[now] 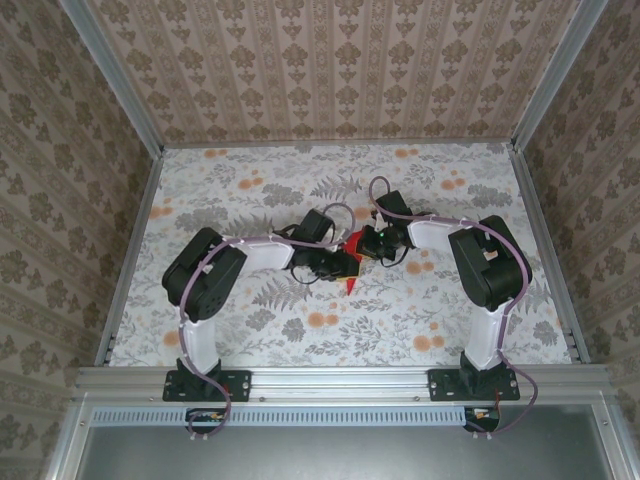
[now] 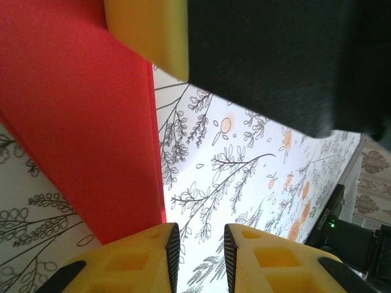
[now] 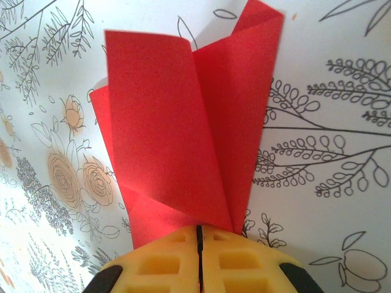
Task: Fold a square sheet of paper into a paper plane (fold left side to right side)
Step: Fold the wing for the fifth time at the center of the table.
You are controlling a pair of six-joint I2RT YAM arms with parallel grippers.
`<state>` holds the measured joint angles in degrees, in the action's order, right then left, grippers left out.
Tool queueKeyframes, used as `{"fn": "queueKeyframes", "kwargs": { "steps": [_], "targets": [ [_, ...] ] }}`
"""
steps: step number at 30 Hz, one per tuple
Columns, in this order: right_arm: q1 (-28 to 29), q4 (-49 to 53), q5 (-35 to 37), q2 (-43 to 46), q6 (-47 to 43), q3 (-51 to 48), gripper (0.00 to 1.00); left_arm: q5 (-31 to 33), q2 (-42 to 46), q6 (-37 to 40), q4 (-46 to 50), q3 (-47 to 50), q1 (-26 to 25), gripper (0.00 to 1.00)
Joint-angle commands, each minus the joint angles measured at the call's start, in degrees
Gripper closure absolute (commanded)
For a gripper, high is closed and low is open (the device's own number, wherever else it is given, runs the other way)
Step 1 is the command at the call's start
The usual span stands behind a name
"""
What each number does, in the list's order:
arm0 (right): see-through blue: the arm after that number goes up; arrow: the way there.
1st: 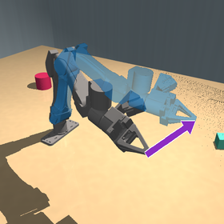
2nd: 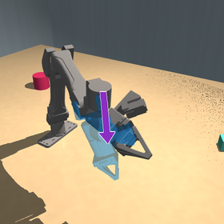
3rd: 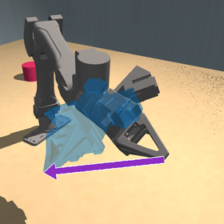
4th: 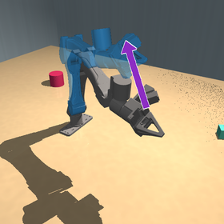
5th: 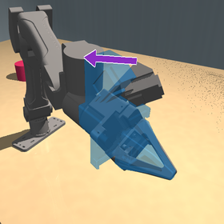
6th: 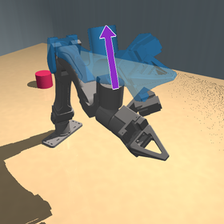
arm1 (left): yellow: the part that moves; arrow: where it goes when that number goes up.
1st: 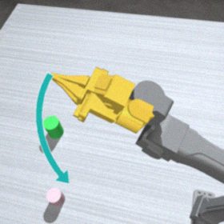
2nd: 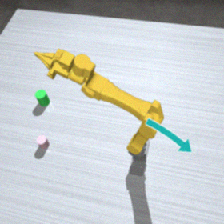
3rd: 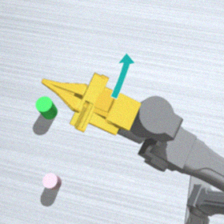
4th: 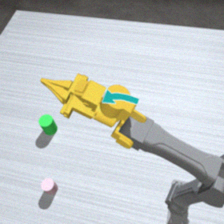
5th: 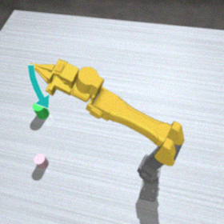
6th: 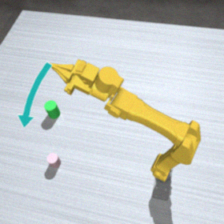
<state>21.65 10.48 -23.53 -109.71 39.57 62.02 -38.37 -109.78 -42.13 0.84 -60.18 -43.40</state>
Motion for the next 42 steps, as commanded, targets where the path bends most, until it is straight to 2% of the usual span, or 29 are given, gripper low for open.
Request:
{"fn": "queueKeyframes", "kwargs": {
  "steps": [1,31,41,42],
  "targets": [
    [-0.2,5.3,1.6,-1.7,-0.4,-1.3,0.92,-0.8,-1.1,-0.9,0.4,0.3,-0.5,0.72],
    [-0.6,5.8,2.0,-1.7,-0.5,-1.6,0.94,-0.8,-3.7,-4.2,-4.2,2.7,-3.0,0.71],
    [-2.9,-8.5,-7.1,5.5,-0.5,-6.1,0.97,1.1,-3.1,-4.4,-2.0,4.3,-3.1,0.76],
    [-3.0,-9.6,-7.8,6.3,-0.4,-6.7,0.97,2.8,-3.0,-4.1,-1.6,4.4,-3.1,0.76]
  ]
}}
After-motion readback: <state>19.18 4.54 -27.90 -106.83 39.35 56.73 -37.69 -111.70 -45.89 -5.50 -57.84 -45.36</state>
